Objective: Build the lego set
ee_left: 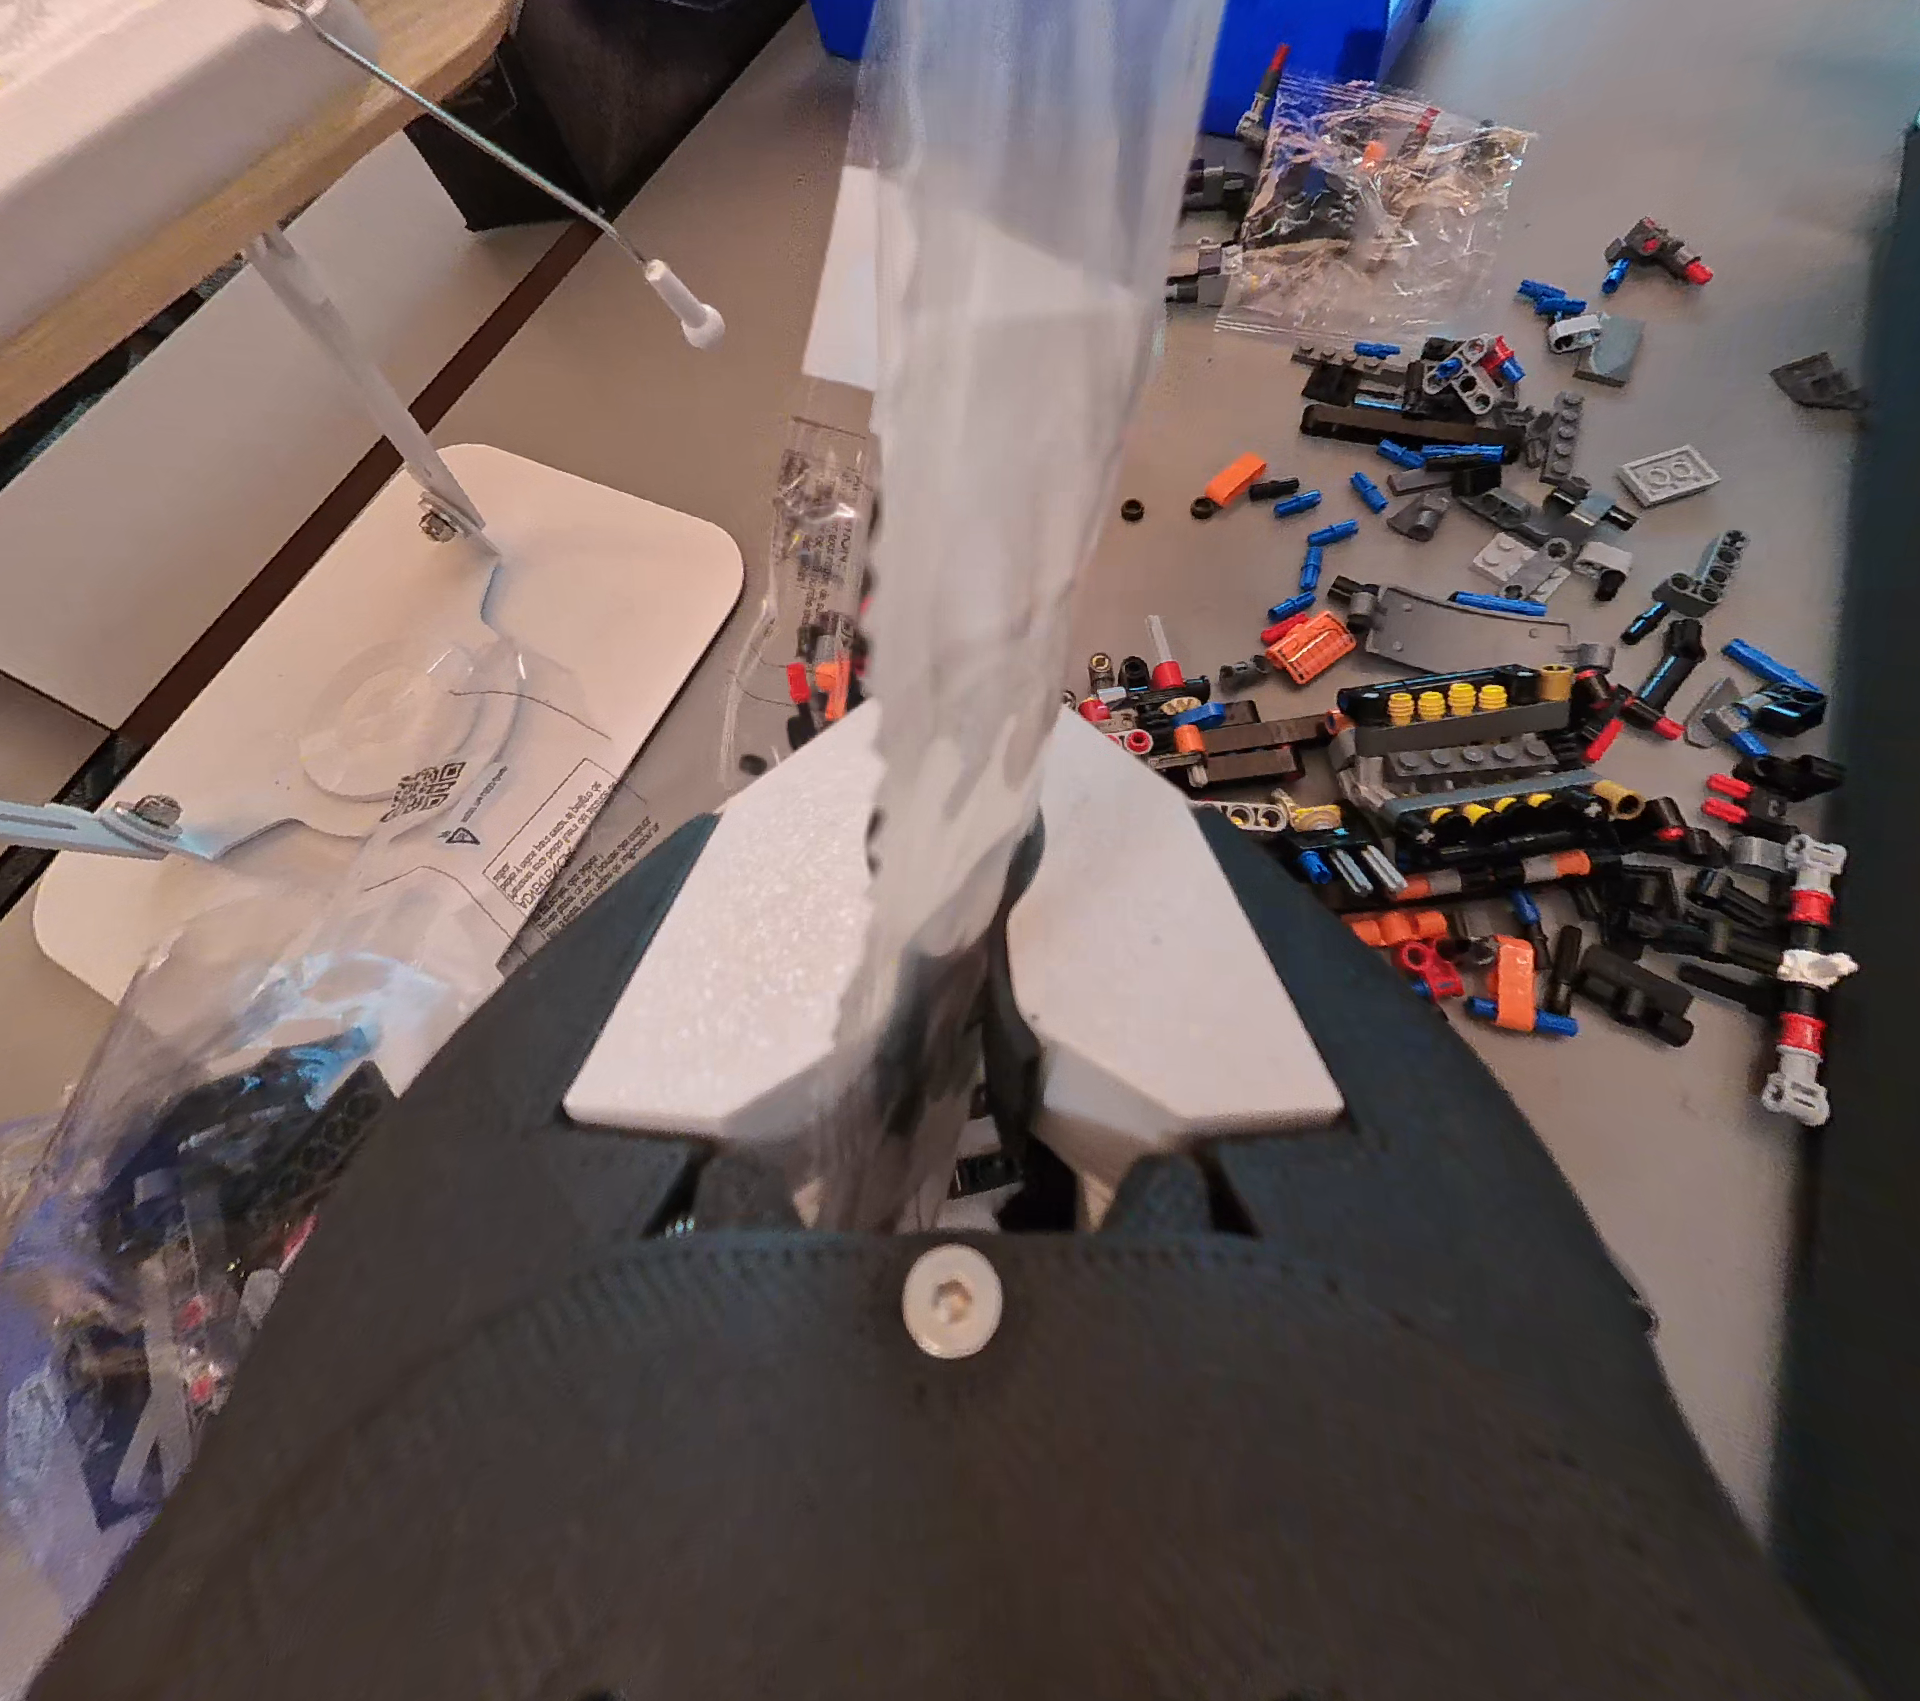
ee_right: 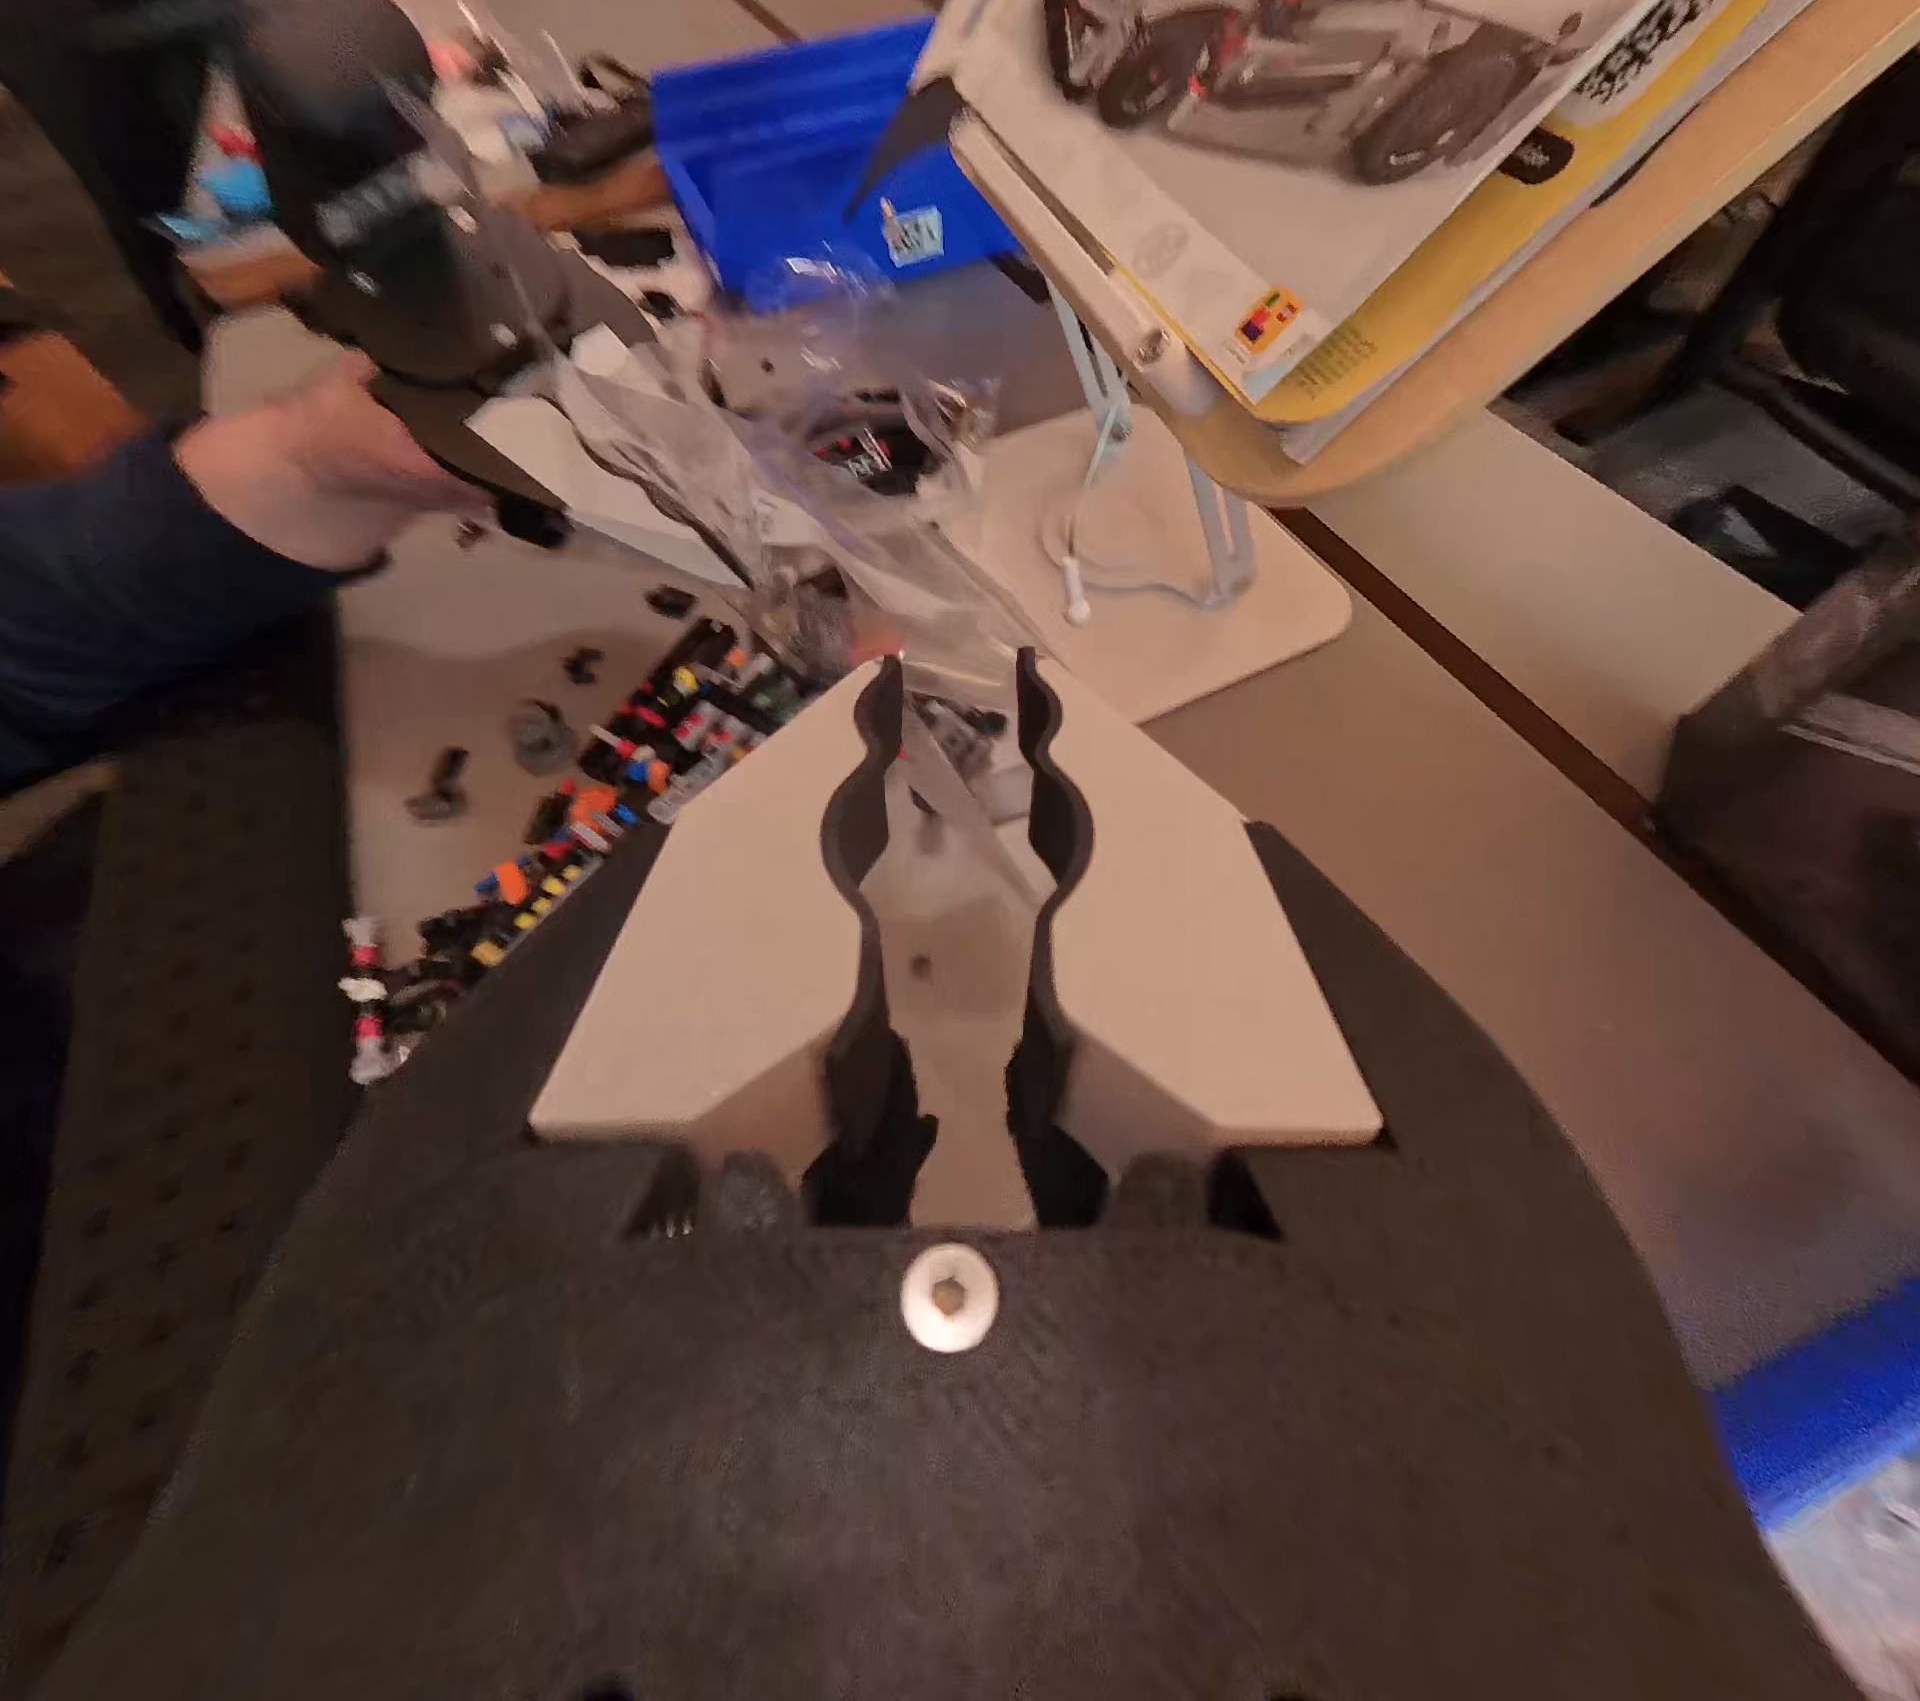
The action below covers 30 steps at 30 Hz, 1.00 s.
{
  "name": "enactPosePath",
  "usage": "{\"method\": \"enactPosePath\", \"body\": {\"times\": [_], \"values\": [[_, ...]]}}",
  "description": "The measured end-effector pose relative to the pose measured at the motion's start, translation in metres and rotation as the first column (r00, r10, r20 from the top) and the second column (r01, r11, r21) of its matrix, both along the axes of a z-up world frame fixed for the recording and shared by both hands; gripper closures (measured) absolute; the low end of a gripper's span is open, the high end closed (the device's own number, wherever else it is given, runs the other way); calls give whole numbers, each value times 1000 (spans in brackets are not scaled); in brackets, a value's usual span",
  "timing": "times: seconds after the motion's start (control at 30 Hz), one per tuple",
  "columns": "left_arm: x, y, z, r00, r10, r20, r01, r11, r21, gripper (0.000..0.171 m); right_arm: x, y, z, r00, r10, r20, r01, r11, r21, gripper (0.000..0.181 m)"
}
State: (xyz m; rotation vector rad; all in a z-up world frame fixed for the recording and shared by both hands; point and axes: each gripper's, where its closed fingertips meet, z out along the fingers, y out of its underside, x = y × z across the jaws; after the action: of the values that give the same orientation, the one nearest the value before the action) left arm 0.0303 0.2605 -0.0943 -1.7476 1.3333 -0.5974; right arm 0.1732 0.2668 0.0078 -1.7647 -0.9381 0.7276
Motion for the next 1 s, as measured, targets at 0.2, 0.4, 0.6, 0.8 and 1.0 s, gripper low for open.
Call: {"method": "enactPosePath", "body": {"times": [0.2,0.4,0.6,0.8,1.0], "values": [[-2,4,2,999,21,27,-20,1000,-18,171,24,-12,61,943,61,-327,-7,986,166,176],[-1,5,2,999,24,32,-23,1000,-21,171,8,-1,-47,996,43,76,-31,988,-152,173],[-3,5,2,999,21,32,-20,1000,-20,171,-2,-12,-131,896,158,415,-24,951,-309,179],[-4,4,2,999,17,30,-16,1000,-18,171,-3,-34,-175,786,283,550,-25,903,-429,176],[-4,3,2,1000,15,25,-15,1000,-14,171,-5,-48,-194,729,358,584,-29,868,-496,166]]}}
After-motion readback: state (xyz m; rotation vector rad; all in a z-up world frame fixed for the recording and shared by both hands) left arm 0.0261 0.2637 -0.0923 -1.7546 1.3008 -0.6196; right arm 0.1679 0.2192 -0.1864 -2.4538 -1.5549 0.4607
